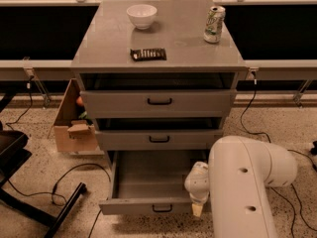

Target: Open bottom drawer

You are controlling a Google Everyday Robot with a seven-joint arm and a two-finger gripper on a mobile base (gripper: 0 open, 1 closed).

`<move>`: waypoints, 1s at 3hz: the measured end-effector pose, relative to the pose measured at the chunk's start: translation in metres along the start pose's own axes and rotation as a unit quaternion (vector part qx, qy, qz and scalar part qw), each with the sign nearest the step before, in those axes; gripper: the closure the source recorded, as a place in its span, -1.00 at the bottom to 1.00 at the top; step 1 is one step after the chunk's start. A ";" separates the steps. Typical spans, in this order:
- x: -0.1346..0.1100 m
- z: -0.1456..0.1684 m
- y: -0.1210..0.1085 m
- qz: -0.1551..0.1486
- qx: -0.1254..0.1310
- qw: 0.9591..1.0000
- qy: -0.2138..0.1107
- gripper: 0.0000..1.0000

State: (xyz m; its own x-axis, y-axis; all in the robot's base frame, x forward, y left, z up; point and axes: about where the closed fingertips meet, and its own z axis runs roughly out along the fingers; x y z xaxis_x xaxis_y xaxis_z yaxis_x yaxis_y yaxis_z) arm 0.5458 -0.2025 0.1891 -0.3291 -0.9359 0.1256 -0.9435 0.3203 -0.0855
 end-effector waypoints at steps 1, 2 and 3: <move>0.000 0.000 0.000 0.000 0.000 1.000 0.000 -1.00; 0.001 0.002 0.002 0.001 -0.003 1.000 0.000 -1.00; 0.029 0.018 0.050 0.034 -0.051 0.998 0.025 -0.48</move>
Offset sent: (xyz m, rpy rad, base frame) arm 0.0000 0.0000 0.0000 0.0000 0.0000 0.0000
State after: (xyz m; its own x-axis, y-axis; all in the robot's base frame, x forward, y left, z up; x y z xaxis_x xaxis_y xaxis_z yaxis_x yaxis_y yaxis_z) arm 0.4895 -0.2165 0.1708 -0.3912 -0.9039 0.1730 -0.9174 0.3980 0.0052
